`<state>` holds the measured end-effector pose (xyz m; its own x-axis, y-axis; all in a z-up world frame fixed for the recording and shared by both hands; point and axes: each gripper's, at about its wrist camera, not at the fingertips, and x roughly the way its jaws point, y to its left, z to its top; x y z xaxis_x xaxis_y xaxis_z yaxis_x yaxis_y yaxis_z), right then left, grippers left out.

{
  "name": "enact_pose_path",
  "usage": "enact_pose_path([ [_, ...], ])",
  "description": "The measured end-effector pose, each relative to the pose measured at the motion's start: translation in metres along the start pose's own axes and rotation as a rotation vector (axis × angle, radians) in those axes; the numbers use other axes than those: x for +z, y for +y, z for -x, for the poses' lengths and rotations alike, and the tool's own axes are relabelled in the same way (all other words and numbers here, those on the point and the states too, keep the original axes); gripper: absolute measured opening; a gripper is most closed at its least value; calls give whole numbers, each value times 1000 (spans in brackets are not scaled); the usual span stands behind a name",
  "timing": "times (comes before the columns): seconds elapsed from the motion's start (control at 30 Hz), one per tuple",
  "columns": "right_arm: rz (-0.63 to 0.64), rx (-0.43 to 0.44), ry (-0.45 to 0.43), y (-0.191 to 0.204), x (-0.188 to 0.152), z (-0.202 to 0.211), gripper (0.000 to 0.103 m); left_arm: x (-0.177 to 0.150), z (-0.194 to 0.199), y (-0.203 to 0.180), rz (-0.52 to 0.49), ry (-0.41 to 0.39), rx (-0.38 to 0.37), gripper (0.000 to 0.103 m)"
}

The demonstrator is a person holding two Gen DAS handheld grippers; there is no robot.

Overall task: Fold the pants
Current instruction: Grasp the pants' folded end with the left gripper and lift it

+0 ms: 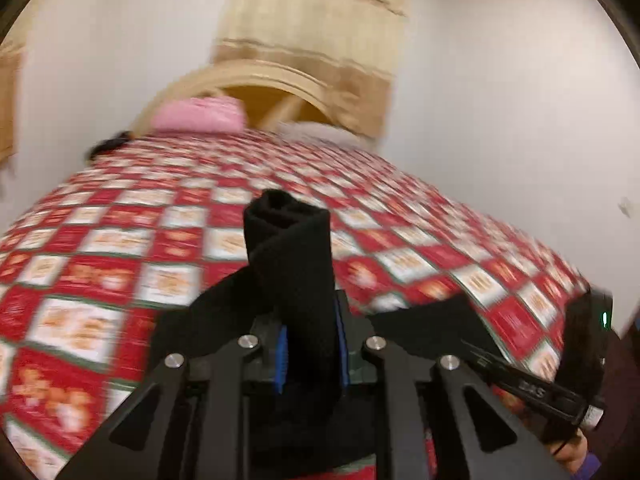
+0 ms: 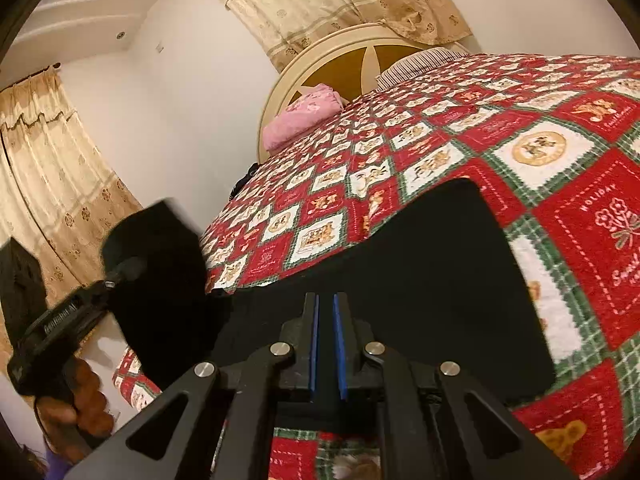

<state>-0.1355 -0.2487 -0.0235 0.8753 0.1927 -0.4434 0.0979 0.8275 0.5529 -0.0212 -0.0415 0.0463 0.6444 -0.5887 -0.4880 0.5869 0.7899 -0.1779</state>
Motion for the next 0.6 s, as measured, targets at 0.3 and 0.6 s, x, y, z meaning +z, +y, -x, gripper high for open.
enact_pose_path([
  [0.3, -46, 19, 0, -17, 4, 3, 8, -52, -61, -55, -184, 158, -45, 20],
  [0.6, -127, 71, 51, -24, 3, -4, 19, -54, -44, -44, -153, 211, -120, 63],
])
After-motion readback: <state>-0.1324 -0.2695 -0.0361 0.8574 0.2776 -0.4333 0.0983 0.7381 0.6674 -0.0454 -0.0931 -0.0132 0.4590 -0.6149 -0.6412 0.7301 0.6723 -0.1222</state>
